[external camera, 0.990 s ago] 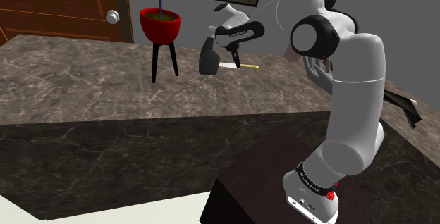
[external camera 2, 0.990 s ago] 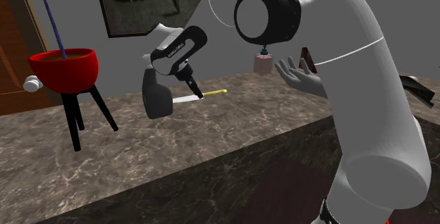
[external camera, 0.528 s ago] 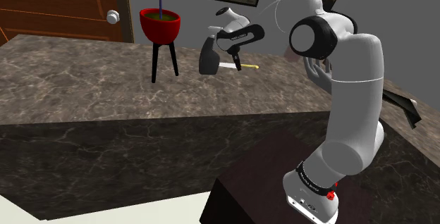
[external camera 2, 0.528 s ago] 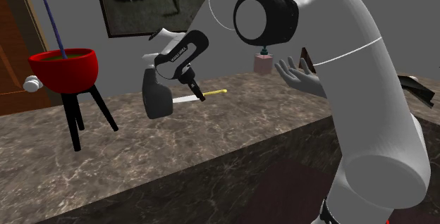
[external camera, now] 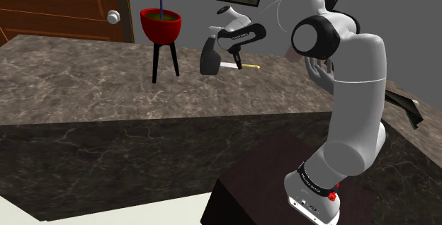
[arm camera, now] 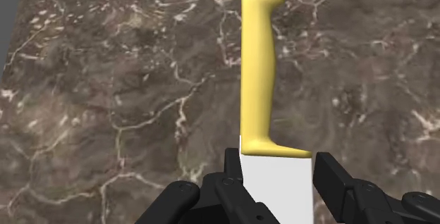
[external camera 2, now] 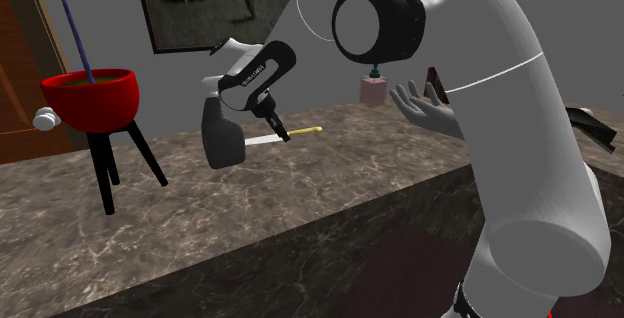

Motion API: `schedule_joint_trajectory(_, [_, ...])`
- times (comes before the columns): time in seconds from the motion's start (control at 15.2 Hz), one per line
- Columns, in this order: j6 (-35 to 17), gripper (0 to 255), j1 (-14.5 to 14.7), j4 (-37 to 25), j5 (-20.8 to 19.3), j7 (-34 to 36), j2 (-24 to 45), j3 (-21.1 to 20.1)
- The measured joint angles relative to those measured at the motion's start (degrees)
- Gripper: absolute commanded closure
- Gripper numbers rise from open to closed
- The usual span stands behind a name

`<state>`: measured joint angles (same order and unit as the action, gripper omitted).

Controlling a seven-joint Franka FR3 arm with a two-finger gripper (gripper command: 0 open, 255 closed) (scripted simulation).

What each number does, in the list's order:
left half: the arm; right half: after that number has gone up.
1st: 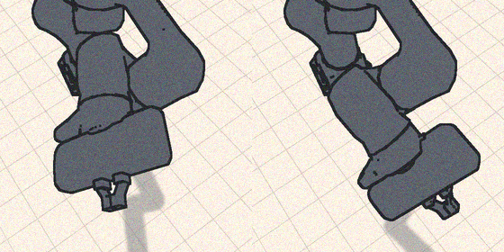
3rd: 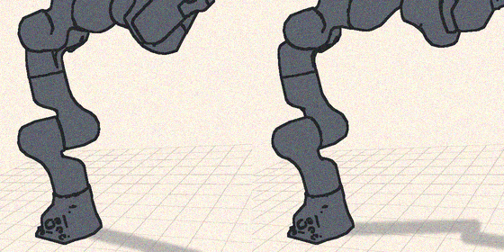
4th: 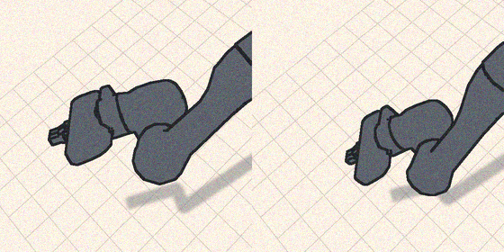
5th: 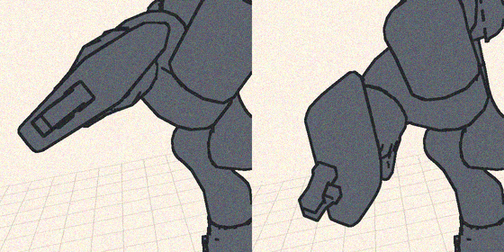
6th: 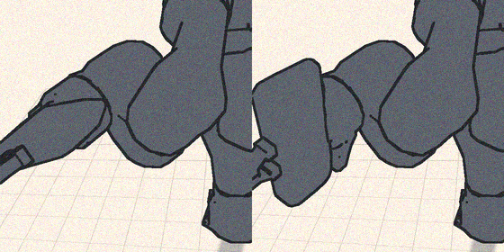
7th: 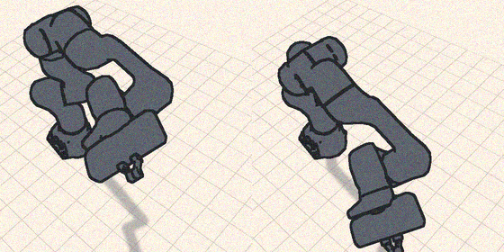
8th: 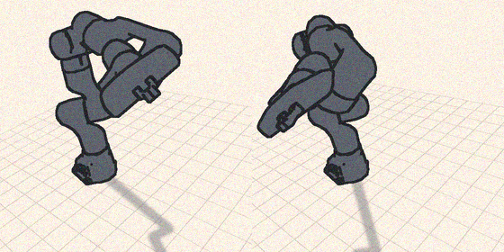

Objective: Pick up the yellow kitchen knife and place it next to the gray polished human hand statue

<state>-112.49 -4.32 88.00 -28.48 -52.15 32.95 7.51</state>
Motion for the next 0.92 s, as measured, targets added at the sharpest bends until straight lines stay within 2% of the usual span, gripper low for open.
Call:
schedule_joint_trajectory(0.4, [0.3,255,-0.1,-0.2,0.1,-0.2,0.1,0.0])
schedule_joint_trajectory(0.92, [4.1,255,0.0,-2.0,0.5,-2.2,-2.0,0.0])
